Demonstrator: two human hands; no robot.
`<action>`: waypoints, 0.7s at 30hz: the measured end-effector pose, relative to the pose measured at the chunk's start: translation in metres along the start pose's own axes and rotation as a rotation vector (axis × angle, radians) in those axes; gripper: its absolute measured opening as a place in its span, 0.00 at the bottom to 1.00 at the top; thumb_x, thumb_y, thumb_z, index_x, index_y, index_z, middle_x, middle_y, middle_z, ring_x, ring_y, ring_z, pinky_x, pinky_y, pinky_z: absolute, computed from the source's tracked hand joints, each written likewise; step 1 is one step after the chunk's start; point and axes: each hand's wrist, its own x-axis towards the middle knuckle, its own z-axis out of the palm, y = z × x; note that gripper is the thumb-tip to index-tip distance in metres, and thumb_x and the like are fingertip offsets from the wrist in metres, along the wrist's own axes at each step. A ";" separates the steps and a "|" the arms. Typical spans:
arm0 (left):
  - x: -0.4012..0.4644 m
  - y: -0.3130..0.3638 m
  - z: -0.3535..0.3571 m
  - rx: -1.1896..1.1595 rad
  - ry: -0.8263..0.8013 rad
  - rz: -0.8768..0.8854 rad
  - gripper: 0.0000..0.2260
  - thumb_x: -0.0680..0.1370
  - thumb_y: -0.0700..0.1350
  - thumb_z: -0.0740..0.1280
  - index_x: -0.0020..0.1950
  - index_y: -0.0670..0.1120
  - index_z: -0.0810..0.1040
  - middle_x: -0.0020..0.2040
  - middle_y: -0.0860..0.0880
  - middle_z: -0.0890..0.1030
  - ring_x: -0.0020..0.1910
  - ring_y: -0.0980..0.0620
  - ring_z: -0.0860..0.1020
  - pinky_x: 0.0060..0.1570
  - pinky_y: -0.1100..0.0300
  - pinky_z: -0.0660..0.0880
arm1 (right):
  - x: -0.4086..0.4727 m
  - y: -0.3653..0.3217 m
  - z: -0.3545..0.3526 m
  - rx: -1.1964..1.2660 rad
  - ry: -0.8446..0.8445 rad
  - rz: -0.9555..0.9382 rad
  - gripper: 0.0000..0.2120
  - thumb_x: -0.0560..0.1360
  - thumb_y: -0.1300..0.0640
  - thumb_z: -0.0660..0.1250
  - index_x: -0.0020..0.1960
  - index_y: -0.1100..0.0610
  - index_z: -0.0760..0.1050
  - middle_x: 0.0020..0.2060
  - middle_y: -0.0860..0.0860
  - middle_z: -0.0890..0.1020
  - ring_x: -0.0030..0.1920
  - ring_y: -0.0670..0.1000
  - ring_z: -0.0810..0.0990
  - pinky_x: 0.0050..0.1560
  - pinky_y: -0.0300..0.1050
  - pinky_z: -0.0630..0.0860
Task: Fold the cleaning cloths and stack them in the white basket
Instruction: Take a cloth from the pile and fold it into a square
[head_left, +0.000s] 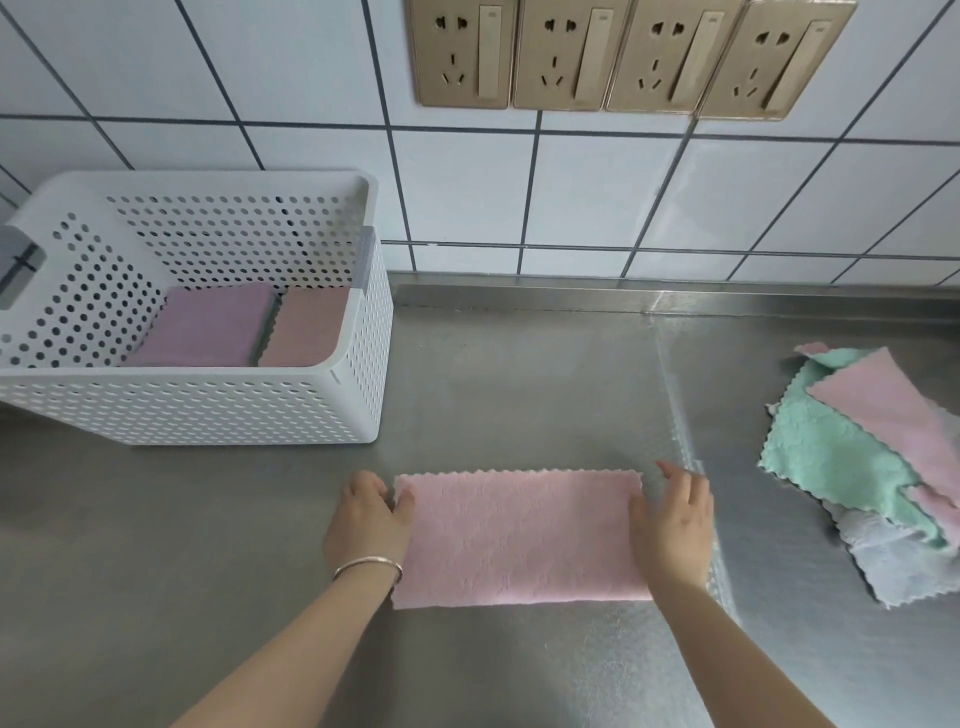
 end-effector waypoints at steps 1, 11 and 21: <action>-0.005 -0.002 0.003 0.001 0.098 0.115 0.08 0.73 0.49 0.66 0.42 0.45 0.71 0.43 0.46 0.74 0.44 0.41 0.75 0.39 0.54 0.71 | -0.006 -0.001 0.003 -0.079 0.021 -0.113 0.20 0.69 0.63 0.70 0.60 0.63 0.72 0.54 0.60 0.76 0.52 0.61 0.76 0.49 0.56 0.75; -0.051 -0.004 0.050 0.528 -0.253 0.849 0.28 0.69 0.62 0.56 0.69 0.56 0.66 0.71 0.53 0.67 0.72 0.46 0.59 0.67 0.42 0.50 | -0.068 -0.007 0.039 -0.382 -0.324 -0.542 0.25 0.77 0.44 0.48 0.71 0.51 0.60 0.73 0.49 0.62 0.76 0.50 0.40 0.72 0.50 0.46; -0.047 -0.013 0.057 0.550 -0.233 0.824 0.30 0.71 0.65 0.55 0.72 0.58 0.61 0.77 0.52 0.50 0.76 0.46 0.44 0.68 0.41 0.49 | -0.052 0.041 0.009 -0.510 -0.453 -0.423 0.28 0.80 0.40 0.40 0.76 0.49 0.54 0.75 0.47 0.57 0.75 0.50 0.49 0.71 0.50 0.47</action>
